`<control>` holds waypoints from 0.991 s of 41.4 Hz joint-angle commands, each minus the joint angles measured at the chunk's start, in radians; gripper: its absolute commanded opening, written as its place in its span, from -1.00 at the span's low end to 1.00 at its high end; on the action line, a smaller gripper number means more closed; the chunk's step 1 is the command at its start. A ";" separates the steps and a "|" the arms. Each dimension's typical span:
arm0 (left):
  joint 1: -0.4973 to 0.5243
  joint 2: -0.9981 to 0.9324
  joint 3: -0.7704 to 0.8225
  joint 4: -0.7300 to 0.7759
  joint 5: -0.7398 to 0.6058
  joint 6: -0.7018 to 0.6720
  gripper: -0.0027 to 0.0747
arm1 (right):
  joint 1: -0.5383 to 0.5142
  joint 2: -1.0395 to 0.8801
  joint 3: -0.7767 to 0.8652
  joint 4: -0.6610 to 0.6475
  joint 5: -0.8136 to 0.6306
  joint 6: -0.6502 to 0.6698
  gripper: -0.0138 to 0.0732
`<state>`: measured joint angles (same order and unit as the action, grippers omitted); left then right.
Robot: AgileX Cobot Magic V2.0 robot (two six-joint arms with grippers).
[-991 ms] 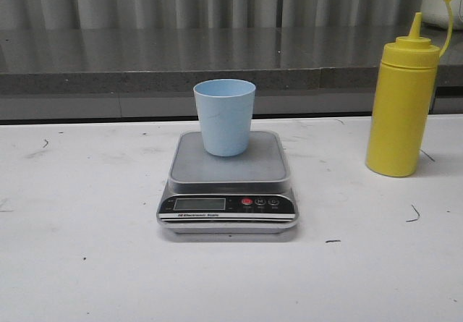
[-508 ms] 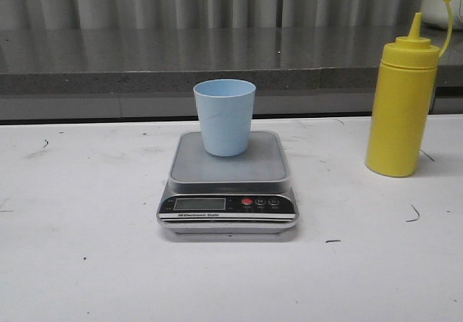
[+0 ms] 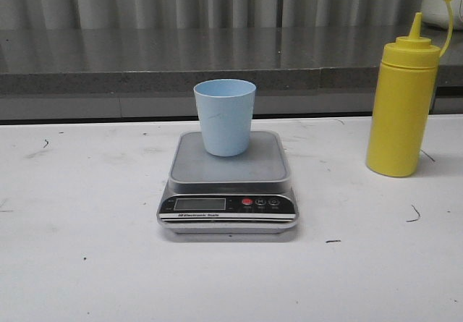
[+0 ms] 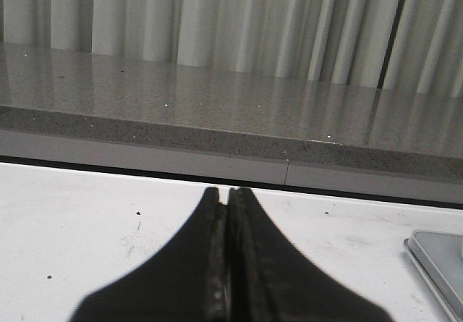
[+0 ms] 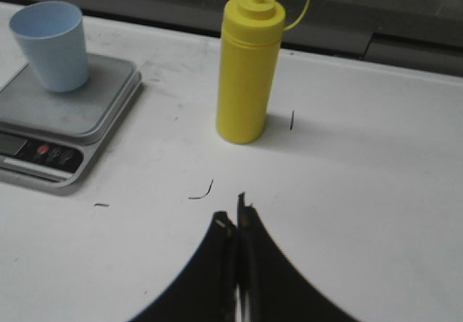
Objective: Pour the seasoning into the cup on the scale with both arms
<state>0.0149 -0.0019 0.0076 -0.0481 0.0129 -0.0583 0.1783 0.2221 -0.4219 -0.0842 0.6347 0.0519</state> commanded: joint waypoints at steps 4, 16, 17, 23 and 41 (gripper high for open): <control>-0.007 -0.025 0.016 -0.007 -0.084 -0.004 -0.98 | -0.112 -0.113 0.166 0.026 -0.320 -0.018 -0.84; -0.007 -0.025 0.016 -0.007 -0.084 -0.004 -0.98 | -0.168 -0.251 0.407 0.073 -0.549 -0.013 -0.84; -0.007 -0.025 0.016 -0.007 -0.084 -0.004 -0.98 | -0.168 -0.252 0.422 0.073 -0.572 -0.013 -0.84; -0.007 -0.025 0.016 -0.007 -0.084 -0.004 -0.98 | -0.168 -0.251 0.445 0.076 -0.623 -0.013 -0.84; -0.007 -0.025 0.016 -0.007 -0.084 -0.004 -0.98 | -0.168 -0.251 0.445 0.076 -0.629 -0.013 -0.84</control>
<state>0.0149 -0.0019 0.0076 -0.0481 0.0129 -0.0583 0.0164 -0.0091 0.0265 -0.0071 0.0962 0.0481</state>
